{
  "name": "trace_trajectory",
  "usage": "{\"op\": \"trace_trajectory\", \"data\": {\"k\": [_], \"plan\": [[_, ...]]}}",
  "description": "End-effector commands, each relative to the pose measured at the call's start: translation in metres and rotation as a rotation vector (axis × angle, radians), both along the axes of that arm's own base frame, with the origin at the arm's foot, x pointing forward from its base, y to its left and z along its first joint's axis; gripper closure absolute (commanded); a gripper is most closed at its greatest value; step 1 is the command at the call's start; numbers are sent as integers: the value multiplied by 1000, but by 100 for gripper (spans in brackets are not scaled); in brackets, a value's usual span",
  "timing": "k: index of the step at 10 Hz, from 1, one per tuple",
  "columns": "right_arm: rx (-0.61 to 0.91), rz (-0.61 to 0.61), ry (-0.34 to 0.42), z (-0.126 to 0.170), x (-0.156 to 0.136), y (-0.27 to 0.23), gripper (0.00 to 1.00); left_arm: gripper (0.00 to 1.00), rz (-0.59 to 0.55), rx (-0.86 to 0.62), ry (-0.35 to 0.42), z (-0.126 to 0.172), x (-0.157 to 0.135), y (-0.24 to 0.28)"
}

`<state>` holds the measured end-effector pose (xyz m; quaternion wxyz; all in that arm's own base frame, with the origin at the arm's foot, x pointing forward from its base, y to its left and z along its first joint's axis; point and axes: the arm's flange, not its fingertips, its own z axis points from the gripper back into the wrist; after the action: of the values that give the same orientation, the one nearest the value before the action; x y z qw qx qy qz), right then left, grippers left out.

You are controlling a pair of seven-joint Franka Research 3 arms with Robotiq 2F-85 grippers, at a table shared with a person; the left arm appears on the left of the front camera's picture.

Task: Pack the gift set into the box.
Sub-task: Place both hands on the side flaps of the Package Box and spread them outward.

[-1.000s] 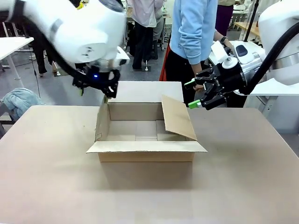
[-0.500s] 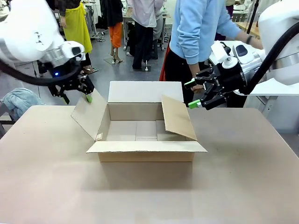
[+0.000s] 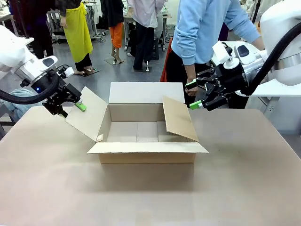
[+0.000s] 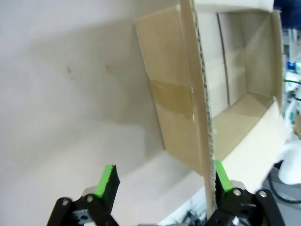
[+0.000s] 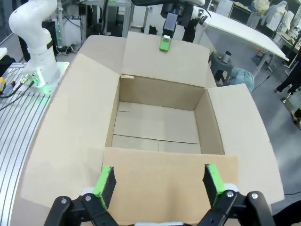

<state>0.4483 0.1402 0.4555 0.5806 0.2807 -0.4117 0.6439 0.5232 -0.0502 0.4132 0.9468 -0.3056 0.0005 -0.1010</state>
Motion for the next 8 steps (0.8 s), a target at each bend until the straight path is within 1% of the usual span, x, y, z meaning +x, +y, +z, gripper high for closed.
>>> {"op": "trace_trajectory", "data": {"k": [1,2,3,4,5,6,7,8], "plan": [[-122,30,56,16,2,19,0,0,45,103,-32,15,-2,-17],[-246,18,204,40,11,46,0,0,45,103,-32,15,-2,-17],[-365,27,484,66,20,77,0,0,45,103,-32,15,-2,-17],[-430,36,680,84,23,102,0,0,45,103,-32,15,-2,-17],[-526,-53,854,95,23,121,0,0,45,103,-32,15,-2,-17],[-555,-203,1004,102,23,135,0,0,45,103,-32,15,-2,-17],[-537,-379,958,107,27,149,0,0,45,103,-32,15,-2,-17],[-573,-550,937,100,30,159,0,0,45,103,-32,15,-2,-17]]}}
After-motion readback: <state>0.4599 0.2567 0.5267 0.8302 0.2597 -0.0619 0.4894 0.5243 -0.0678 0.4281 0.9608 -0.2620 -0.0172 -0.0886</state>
